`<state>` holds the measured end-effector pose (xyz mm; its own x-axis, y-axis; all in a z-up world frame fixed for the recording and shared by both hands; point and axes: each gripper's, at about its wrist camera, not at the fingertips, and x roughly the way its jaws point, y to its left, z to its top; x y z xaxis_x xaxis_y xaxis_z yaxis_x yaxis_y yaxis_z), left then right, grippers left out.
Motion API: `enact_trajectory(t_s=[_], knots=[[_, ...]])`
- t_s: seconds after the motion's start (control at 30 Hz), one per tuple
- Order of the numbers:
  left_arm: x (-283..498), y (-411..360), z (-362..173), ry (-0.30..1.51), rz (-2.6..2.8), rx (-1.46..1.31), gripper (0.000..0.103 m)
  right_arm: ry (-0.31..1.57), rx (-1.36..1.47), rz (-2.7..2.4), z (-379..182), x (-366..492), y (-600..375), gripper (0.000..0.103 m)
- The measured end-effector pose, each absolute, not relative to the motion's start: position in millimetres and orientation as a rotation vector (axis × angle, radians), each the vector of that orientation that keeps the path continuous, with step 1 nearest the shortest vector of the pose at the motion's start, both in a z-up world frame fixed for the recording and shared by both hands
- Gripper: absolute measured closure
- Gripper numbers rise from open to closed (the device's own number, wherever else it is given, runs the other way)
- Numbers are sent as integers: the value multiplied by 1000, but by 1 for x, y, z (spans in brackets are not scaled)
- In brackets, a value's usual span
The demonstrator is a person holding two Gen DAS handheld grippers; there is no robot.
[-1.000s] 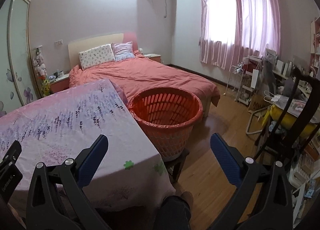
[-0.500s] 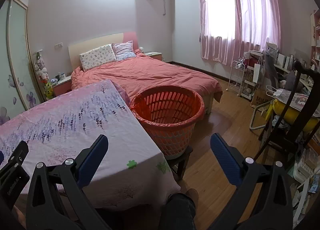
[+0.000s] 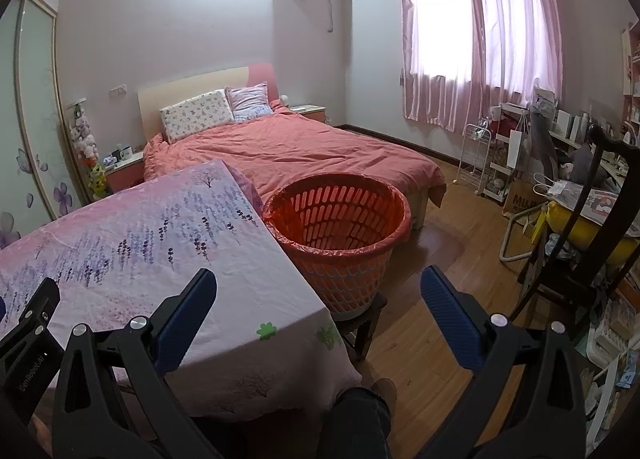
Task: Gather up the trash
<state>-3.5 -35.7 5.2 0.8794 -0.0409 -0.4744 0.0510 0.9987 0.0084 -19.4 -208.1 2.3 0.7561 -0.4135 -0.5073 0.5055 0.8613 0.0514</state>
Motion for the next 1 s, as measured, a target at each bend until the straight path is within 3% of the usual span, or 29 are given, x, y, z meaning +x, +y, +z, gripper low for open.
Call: enact_trajectory(t_s=[1.0], knots=[[-3, -35, 6, 502, -41, 15, 4, 500, 167, -507, 7, -19, -210, 2]])
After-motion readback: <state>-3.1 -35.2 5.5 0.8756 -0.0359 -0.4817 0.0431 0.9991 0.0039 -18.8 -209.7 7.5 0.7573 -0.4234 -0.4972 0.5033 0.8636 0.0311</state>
